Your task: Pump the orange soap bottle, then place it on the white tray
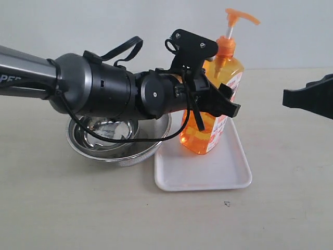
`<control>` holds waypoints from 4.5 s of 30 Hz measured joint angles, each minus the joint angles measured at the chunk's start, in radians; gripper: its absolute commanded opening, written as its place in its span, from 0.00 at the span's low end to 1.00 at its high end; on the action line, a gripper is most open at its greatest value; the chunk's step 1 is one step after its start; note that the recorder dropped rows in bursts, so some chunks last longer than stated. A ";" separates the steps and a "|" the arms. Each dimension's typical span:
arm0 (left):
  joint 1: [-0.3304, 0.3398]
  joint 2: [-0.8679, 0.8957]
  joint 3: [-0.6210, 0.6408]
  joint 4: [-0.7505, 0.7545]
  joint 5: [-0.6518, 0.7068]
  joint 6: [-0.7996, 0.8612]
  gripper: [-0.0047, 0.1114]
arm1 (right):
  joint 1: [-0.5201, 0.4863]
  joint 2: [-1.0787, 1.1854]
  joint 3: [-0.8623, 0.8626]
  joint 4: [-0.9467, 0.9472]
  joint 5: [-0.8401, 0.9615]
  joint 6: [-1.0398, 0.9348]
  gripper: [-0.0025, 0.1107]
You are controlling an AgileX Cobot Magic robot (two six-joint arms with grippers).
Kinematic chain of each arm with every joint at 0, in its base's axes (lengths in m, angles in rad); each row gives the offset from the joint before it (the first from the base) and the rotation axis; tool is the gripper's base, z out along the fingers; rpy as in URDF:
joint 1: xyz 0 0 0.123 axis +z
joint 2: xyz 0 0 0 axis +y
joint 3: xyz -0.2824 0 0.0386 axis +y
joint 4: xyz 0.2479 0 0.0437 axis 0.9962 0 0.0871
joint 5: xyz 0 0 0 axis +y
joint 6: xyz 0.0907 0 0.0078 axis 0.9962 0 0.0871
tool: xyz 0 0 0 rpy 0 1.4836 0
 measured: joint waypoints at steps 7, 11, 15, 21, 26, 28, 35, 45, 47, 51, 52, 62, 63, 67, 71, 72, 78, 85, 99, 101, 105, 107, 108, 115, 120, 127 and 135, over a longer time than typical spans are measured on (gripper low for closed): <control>0.000 0.000 -0.002 0.000 0.017 -0.050 0.09 | 0.000 -0.003 0.000 0.000 -0.004 -0.006 0.02; 0.000 0.000 -0.010 0.002 0.042 -0.075 0.23 | 0.000 -0.003 0.000 0.000 -0.004 -0.008 0.02; -0.001 -0.002 -0.011 0.004 0.053 -0.079 0.46 | 0.000 -0.003 0.000 0.000 -0.004 -0.008 0.02; -0.001 -0.004 -0.011 0.004 0.059 -0.083 0.82 | 0.000 -0.004 0.000 0.000 -0.004 -0.013 0.02; -0.001 -0.014 -0.019 0.000 0.069 -0.099 0.88 | 0.000 -0.004 0.000 -0.002 -0.004 -0.016 0.02; -0.001 -0.016 -0.019 0.005 0.095 -0.099 0.88 | 0.000 -0.004 0.000 -0.002 -0.006 -0.019 0.02; -0.001 -0.123 -0.019 0.082 0.217 -0.067 0.88 | 0.000 -0.004 0.000 -0.002 -0.006 -0.032 0.02; -0.001 -0.239 -0.019 0.095 0.442 0.097 0.88 | 0.000 -0.004 0.000 -0.004 -0.006 -0.035 0.02; -0.001 -0.254 -0.019 0.103 0.481 0.125 0.88 | 0.000 -0.004 0.000 -0.004 -0.006 -0.035 0.02; -0.001 -0.279 -0.019 0.117 0.551 0.145 0.88 | 0.000 -0.004 0.000 -0.004 -0.006 -0.035 0.02; -0.001 -0.283 -0.019 0.120 0.567 0.145 0.88 | 0.000 -0.004 0.000 -0.004 -0.006 -0.035 0.02; -0.001 -0.315 -0.019 0.129 0.809 0.144 0.88 | 0.000 -0.004 0.000 -0.004 -0.006 -0.036 0.02; -0.001 -0.315 -0.019 0.129 0.821 0.144 0.87 | 0.000 -0.004 0.000 -0.004 -0.006 -0.036 0.02; -0.001 -0.315 -0.019 0.129 0.852 0.137 0.65 | 0.000 -0.004 0.000 -0.006 -0.015 -0.036 0.02; -0.001 -0.315 -0.019 0.129 0.859 0.135 0.22 | 0.000 -0.004 0.000 -0.006 -0.060 -0.042 0.02; -0.001 -0.315 -0.019 0.129 0.859 0.135 0.12 | 0.000 -0.004 0.000 -0.006 -0.071 -0.049 0.02; -0.001 -0.315 -0.019 0.194 0.859 0.137 0.08 | 0.000 -0.004 0.000 -0.010 -0.093 -0.092 0.02; 0.037 -0.315 -0.019 0.291 0.838 0.090 0.08 | 0.000 -0.004 0.000 -0.049 -0.127 -0.107 0.02; 0.151 -0.317 0.103 0.133 0.427 0.211 0.08 | -0.168 0.213 -0.061 -0.046 -0.293 -0.118 0.02; 0.151 -0.317 0.149 0.116 0.340 0.226 0.08 | -0.208 0.214 -0.080 -0.005 -0.371 -0.169 0.02; 0.151 -0.317 0.197 0.097 0.230 0.234 0.08 | -0.287 0.240 -0.096 0.196 -0.571 -0.388 0.02; 0.151 -0.305 0.199 0.095 0.203 0.238 0.08 | -0.316 0.256 -0.098 0.284 -0.658 -0.479 0.02; 0.151 -0.299 0.200 0.095 0.193 0.238 0.08 | -0.325 0.261 -0.098 0.305 -0.674 -0.509 0.02; 0.158 -0.243 0.200 0.101 0.082 0.107 0.08 | -0.353 0.271 -0.098 0.348 -0.675 -0.586 0.02; 0.160 -0.191 0.200 0.138 -0.008 -0.073 0.08 | -0.355 0.273 -0.098 0.350 -0.702 -0.588 0.02; 0.172 -0.131 0.200 0.607 -0.074 -0.500 0.08 | -0.357 0.273 -0.098 0.276 -0.759 -0.588 0.02; 0.233 -0.121 0.200 1.195 -0.147 -1.022 0.08 | -0.357 0.327 -0.098 0.247 -0.837 -0.607 0.02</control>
